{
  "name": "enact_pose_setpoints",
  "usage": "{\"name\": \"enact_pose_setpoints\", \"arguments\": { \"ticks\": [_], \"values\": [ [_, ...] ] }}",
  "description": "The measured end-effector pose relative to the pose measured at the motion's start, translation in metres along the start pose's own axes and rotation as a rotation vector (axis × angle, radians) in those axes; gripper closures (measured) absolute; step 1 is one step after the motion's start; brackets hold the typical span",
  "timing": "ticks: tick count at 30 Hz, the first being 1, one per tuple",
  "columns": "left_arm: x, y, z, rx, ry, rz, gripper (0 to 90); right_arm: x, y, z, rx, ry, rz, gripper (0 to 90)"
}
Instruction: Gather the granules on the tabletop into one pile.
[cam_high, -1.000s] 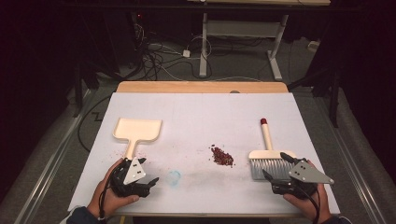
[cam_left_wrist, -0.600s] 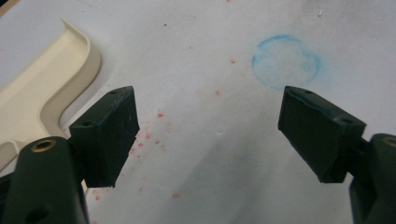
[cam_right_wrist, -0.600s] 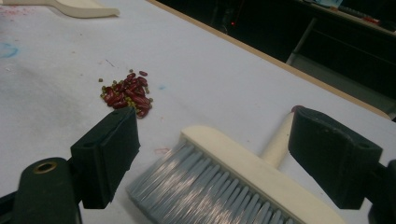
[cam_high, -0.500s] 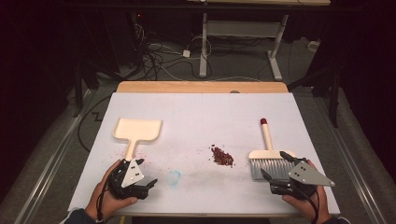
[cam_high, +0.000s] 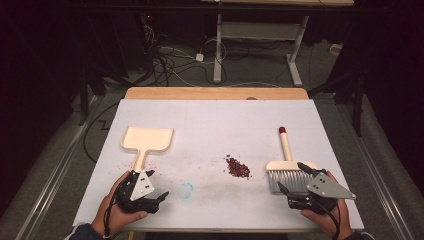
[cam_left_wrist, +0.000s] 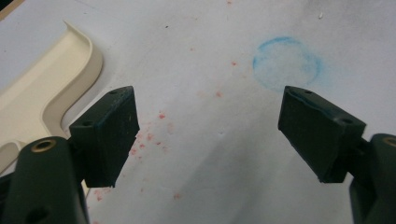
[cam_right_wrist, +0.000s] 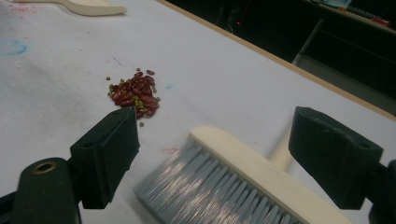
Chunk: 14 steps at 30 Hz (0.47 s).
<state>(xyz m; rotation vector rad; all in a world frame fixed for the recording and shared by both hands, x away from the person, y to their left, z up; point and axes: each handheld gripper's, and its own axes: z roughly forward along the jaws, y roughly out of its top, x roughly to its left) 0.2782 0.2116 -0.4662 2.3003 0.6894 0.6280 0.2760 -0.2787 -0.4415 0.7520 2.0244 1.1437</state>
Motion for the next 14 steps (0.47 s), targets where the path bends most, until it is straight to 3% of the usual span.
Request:
{"name": "enact_pose_setpoints", "arguments": {
  "ticks": [14],
  "values": [
    [0.0002, 0.0019, 0.0016, -0.001, -0.003, 0.000, 19.5, 0.0004, -0.0010, 0.0005, 0.007, 0.002, -0.007, 16.7]
  ]
}}
